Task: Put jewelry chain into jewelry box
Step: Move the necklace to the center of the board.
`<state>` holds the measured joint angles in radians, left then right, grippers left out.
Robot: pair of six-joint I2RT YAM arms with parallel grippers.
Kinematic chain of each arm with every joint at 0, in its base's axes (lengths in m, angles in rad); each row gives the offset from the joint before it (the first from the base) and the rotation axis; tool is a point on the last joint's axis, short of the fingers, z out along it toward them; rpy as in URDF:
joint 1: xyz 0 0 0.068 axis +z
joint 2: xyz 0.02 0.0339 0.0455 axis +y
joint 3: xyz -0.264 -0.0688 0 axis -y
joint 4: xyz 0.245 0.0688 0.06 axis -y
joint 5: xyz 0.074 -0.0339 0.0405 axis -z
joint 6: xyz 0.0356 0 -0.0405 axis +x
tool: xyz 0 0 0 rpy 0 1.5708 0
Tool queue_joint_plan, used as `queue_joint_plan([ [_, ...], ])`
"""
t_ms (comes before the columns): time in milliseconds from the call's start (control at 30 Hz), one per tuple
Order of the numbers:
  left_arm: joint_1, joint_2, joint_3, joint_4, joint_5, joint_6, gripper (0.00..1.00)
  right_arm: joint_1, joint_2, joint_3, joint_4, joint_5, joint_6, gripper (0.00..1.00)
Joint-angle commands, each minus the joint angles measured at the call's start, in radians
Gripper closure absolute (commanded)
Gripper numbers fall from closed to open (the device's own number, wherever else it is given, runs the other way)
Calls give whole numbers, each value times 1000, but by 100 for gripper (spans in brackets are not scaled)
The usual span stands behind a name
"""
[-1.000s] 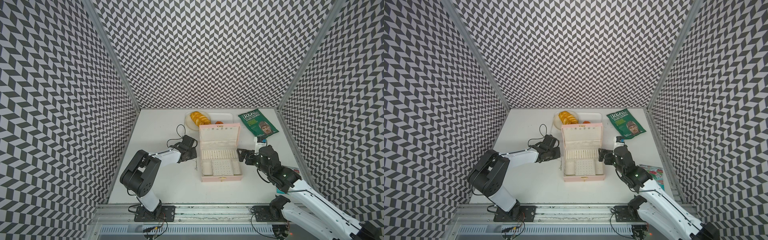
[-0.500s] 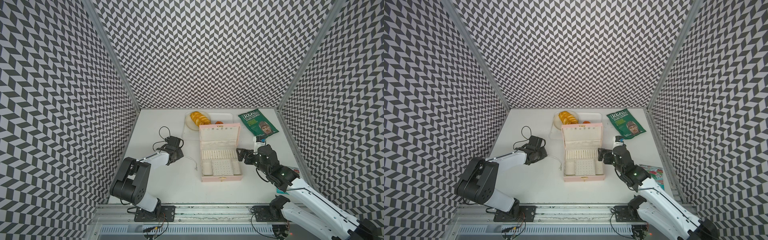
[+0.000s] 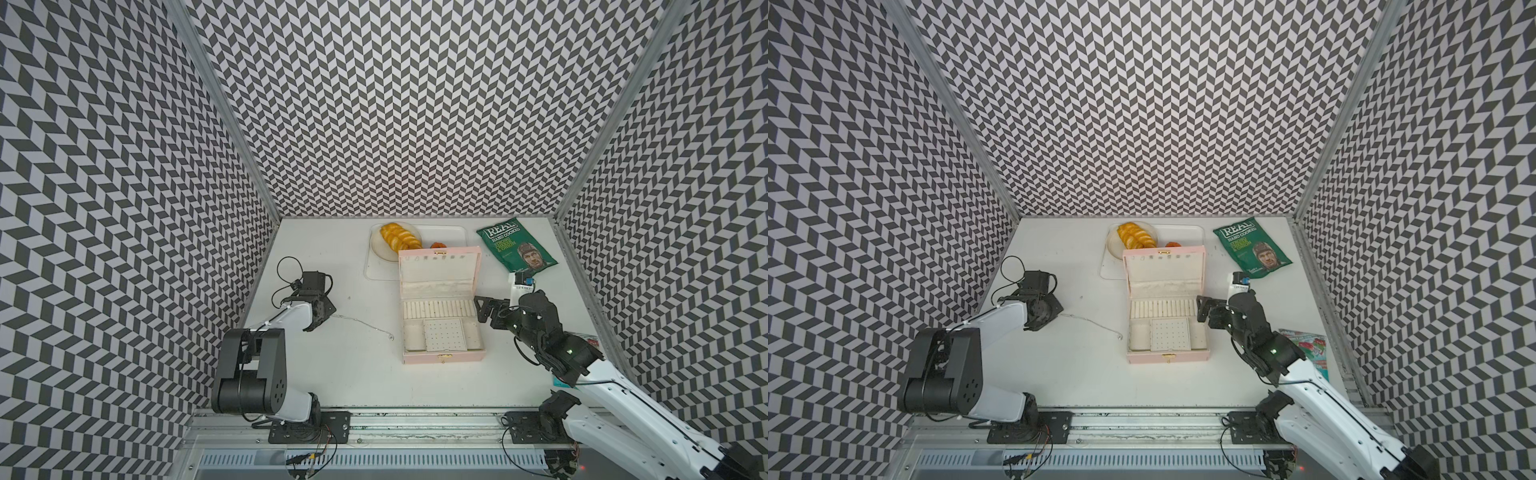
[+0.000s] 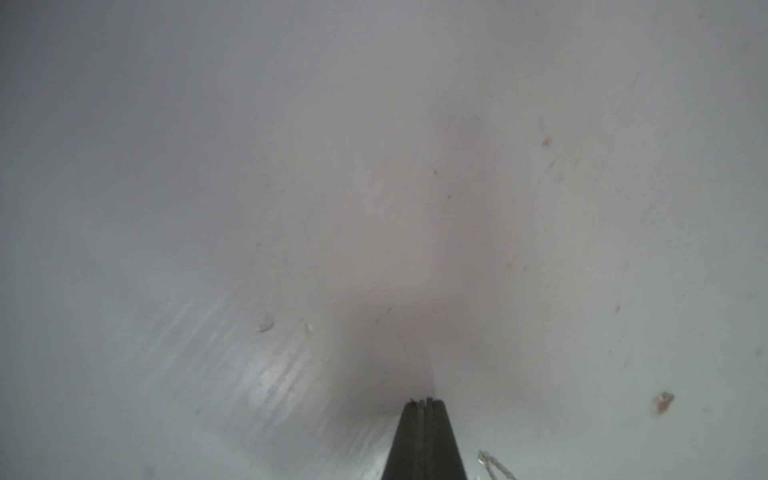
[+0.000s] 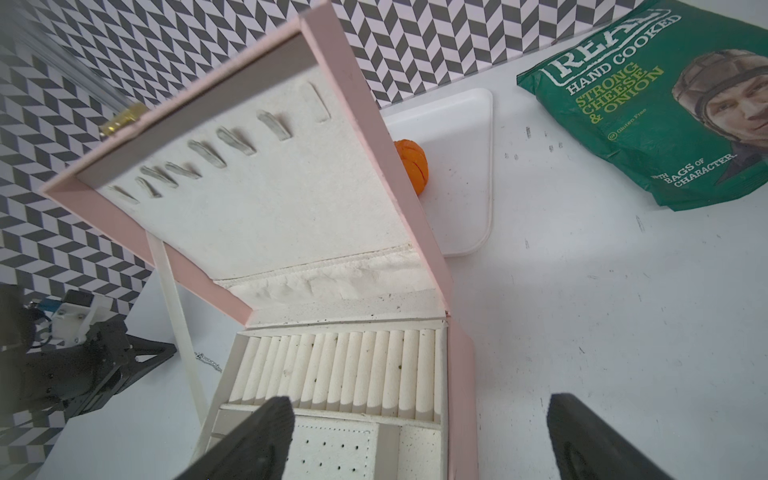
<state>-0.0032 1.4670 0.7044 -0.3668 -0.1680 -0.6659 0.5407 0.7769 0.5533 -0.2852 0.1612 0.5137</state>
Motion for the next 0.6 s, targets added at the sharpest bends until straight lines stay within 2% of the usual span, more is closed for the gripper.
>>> queue_joint_plan([
  [0, 2, -66, 41, -34, 30, 38, 97, -2, -35, -21, 22, 10, -8, 0],
  [67, 1, -107, 34, -34, 62, 32, 92, -2, -40, -29, 34, -3, -10, 0],
  [133, -3, -140, 22, -30, 109, 20, 82, -2, -41, -38, 47, -21, -14, 0],
  [267, -38, -145, 2, -29, 186, -23, 69, -2, -27, -43, 62, -39, -8, 0],
  [567, -144, -9, 72, -115, 38, -81, 66, -2, 8, -10, 42, -48, -14, 0],
])
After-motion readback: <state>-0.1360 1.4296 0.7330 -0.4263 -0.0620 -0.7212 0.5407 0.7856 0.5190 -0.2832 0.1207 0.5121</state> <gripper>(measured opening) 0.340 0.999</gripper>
